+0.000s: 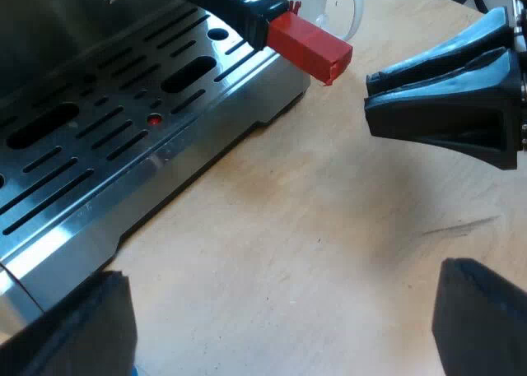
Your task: Grind coffee beans and then tamp
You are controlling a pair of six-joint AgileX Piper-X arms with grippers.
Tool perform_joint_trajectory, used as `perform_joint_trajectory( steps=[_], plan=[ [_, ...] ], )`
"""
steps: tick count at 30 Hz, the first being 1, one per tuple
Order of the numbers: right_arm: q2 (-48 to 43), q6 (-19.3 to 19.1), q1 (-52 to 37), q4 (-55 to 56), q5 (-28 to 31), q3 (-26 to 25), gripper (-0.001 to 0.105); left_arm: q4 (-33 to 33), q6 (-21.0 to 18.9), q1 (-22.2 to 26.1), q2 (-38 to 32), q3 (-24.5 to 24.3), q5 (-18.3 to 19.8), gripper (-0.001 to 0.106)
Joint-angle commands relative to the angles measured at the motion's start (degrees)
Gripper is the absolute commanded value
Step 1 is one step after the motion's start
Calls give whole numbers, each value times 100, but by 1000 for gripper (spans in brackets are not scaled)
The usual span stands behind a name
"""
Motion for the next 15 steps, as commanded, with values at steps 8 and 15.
perform_joint_trajectory(
  steps=[8, 15],
  plan=[
    [-10, -33, -2, -68, 590, -10, 16, -87, 28, -22, -6, -8, 83, 80],
    [-10, -33, 92, -81, 1028, -10, 8, -87, 28, -22, -6, -8, 83, 80]
  ],
)
